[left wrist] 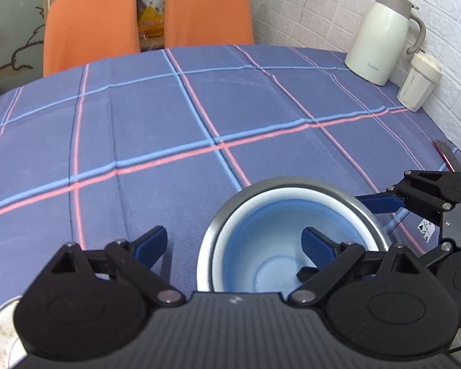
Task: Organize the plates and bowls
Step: 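Lower the blue bowl into the steel bowl with both tools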
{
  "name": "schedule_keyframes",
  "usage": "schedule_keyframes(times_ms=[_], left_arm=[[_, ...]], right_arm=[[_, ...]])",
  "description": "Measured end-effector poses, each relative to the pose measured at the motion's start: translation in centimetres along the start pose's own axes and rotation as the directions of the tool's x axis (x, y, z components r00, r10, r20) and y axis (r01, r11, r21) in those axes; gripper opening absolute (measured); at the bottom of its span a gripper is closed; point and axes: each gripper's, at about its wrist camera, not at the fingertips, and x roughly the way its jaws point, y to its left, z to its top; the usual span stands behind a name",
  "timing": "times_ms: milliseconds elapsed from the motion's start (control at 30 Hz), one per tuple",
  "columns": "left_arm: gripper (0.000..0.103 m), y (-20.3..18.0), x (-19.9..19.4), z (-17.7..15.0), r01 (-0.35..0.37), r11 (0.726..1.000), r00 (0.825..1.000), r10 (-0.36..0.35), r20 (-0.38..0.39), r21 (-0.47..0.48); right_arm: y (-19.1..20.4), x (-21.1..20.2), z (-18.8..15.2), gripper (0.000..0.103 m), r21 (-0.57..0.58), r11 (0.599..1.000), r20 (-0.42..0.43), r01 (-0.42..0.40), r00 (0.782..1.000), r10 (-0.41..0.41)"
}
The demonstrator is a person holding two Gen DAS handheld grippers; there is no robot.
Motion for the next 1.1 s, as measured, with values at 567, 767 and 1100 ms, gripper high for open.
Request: schedule_keyframes(times_ms=[567,767,1100], left_arm=[[0.092,0.1,1.5,-0.3,-0.019,0.998,1.0,0.02,-0.02,0.061],[0.054,-0.6,0.8,-0.1,0.034,0.995,0.998,-0.03,-0.05,0.092],[0.047,-1.0,-1.3,1.2,0.05,0.999,0.999,-0.05,-0.02,-0.01]], right_arm=[[1.1,0.5,-2.0,0.077,0.125,0.992,0.141,-0.003,0.99,-0.015],[1.5,-0.3,-3.2,0.069,0.187,0.982,0.206,-0.035,0.979,-0.005],[2.4,-2.3,-1.2,0.073,0.289,0.957,0.226,-0.004,0.972,-0.064]])
